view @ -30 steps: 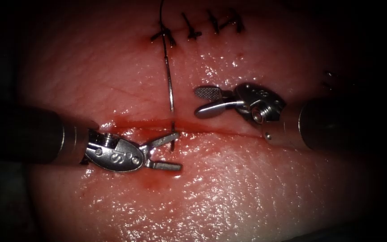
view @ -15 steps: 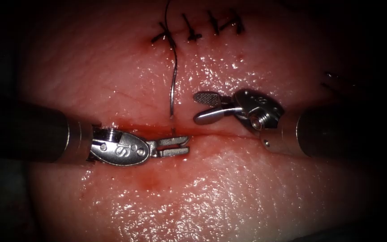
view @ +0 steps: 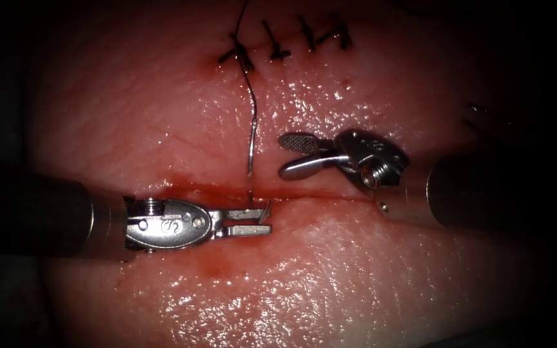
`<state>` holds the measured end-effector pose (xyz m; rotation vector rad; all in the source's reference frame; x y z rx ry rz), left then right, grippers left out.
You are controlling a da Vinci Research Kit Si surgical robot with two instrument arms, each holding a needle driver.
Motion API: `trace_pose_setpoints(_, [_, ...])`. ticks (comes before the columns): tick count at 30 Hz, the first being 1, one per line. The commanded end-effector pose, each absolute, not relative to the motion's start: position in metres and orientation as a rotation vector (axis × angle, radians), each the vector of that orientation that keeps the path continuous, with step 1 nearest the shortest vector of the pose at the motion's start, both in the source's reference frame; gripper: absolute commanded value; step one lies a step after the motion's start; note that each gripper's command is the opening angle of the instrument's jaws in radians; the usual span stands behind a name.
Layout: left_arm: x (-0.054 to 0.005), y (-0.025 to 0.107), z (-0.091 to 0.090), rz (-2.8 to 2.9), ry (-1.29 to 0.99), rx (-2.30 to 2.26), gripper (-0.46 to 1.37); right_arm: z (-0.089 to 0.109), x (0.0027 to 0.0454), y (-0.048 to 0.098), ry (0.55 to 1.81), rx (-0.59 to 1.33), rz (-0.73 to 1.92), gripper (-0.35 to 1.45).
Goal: Wound Closure
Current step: Pull the needle the rest of the way through using the left grippers
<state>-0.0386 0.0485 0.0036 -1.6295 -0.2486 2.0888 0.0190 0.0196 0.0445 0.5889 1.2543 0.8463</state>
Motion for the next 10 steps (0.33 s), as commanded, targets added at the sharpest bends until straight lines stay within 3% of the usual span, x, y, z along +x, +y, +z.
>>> trace_pose_setpoints(1, [-0.0387,0.0484,0.0035,2.081,-0.282,-1.640,-0.35,0.0445,0.0190,0.0196,1.254,0.589,0.846,0.94])
trace_pose_setpoints(10, [-0.0387,0.0484,0.0034,2.078,-0.287,-1.651,-0.35,0.0444,0.0190,0.0193,1.254,0.589,0.846,0.93])
